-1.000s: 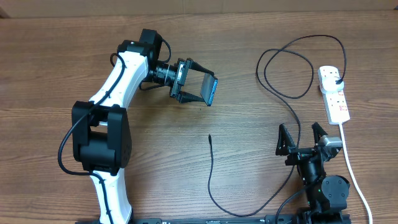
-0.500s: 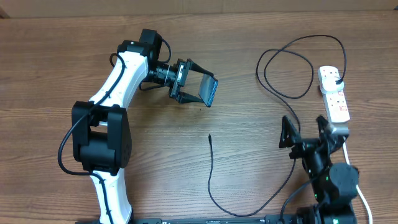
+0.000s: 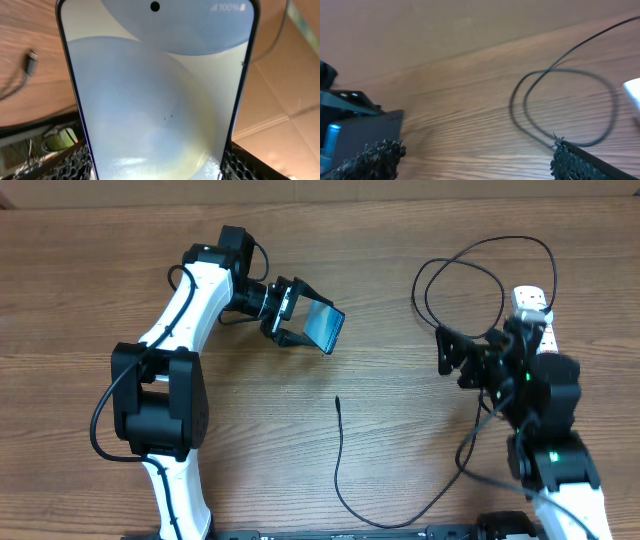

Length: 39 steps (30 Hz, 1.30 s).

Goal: Plug charger to phone and switch on socket
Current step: 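Raise the right gripper and move it toward the held phone, then close the right gripper on the phone's edge beside the left gripper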

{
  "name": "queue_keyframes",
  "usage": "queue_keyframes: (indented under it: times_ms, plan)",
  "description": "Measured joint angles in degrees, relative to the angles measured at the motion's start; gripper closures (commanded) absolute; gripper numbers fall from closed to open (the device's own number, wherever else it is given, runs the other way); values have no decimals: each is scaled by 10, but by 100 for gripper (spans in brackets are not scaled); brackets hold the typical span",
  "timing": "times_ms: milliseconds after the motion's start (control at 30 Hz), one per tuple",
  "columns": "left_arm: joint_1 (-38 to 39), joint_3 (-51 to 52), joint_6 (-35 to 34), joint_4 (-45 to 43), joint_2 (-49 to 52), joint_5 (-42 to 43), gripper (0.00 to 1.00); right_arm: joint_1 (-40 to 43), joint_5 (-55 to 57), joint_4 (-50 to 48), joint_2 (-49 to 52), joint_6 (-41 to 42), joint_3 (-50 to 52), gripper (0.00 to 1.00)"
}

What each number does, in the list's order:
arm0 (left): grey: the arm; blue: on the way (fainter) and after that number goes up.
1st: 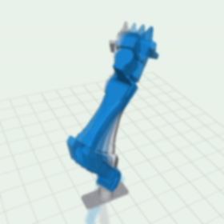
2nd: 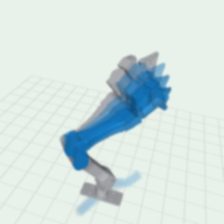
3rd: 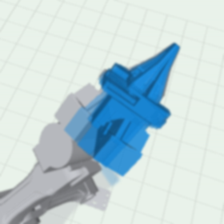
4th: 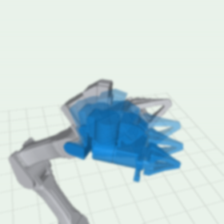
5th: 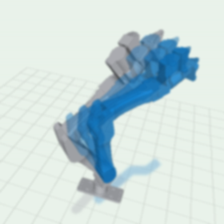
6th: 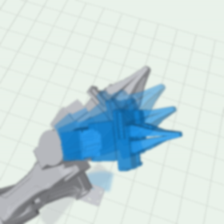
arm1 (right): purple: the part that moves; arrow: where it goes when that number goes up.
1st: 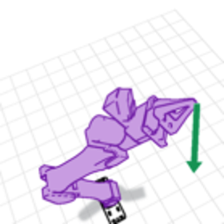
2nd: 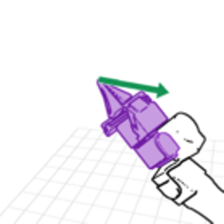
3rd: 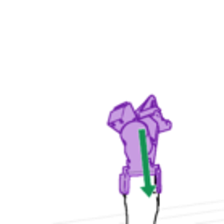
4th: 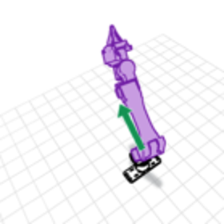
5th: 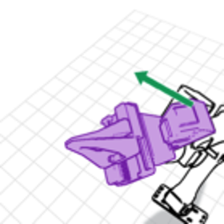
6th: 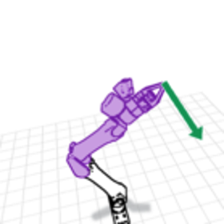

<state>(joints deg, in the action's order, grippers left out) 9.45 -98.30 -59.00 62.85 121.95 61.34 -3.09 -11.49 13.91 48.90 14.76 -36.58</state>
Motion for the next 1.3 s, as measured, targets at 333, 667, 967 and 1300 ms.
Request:
queue_keyframes:
  times_ms: [333,667,967,1300]
  plan:
    - [-6,0,-45,-27,0,-109,96,0,-120,11,157,90,-85,0]
    - [-6,-15,-77,-33,0,-198,96,0,-230,11,250,139,-107,0]
    - [5,-42,-112,-34,0,-263,96,0,-372,-25,315,171,-113,0]
    - [80,-91,-157,-35,-15,-332,96,0,-430,-49,326,207,-114,0]
